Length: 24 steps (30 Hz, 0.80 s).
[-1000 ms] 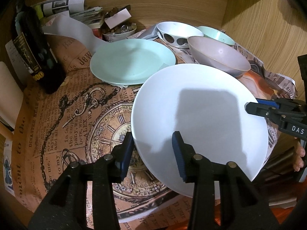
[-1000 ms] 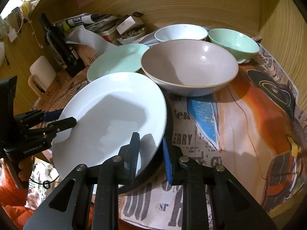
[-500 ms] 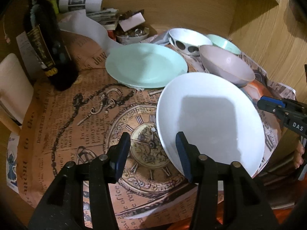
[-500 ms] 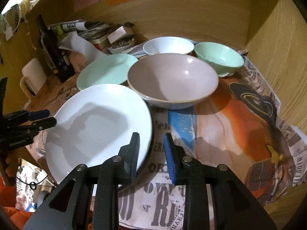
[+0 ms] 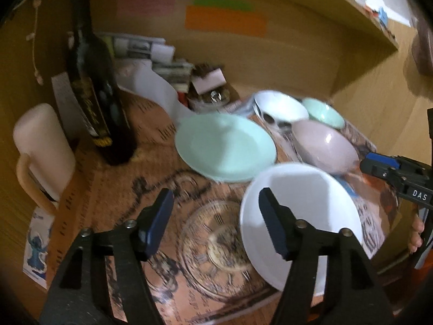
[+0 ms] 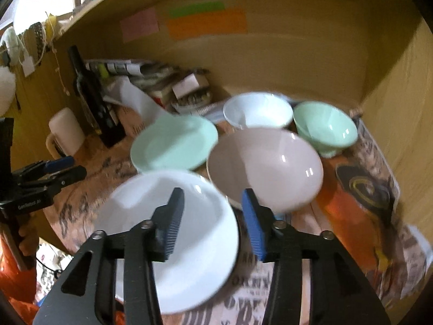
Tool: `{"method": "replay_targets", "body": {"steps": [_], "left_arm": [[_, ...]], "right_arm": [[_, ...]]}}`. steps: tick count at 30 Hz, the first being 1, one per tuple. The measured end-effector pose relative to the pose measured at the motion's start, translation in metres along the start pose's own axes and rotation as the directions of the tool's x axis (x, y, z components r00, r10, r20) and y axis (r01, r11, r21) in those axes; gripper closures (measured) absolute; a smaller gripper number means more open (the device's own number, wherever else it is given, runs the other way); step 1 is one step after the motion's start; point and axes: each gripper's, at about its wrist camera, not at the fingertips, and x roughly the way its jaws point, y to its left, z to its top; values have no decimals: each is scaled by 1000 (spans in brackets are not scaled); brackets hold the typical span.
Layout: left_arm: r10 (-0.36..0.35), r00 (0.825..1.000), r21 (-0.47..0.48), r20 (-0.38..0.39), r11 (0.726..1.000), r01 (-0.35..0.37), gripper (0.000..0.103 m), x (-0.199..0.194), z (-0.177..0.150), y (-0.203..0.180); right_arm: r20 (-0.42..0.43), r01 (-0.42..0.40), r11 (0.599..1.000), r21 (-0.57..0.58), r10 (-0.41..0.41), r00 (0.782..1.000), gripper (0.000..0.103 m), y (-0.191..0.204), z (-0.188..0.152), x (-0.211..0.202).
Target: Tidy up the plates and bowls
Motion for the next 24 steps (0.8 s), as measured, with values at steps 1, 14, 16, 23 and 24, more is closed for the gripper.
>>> {"method": "replay_targets", "body": {"steps": [1, 14, 16, 23, 24], "left_arm": [[4, 1000, -6, 8, 1000, -4, 33, 0, 4, 3], [92, 996, -59, 17, 994, -91, 17, 27, 36, 31], [94, 996, -65, -5, 993, -94, 17, 38, 39, 34], [94, 991, -63, -91, 993, -100, 17, 80, 47, 41], [90, 990, -63, -106, 993, -97, 17, 87, 48, 43]], "right_arm": [[8, -3, 1000, -4, 3, 1000, 56, 0, 4, 0], [-69, -76, 995, -65, 72, 995, 54, 6, 65, 75], [-103, -80, 995, -67, 73, 992, 54, 5, 72, 92], [-230, -96, 992, -84, 74, 970, 54, 0, 86, 146], [-252, -99, 992, -80, 76, 965, 54, -1, 86, 154]]}}
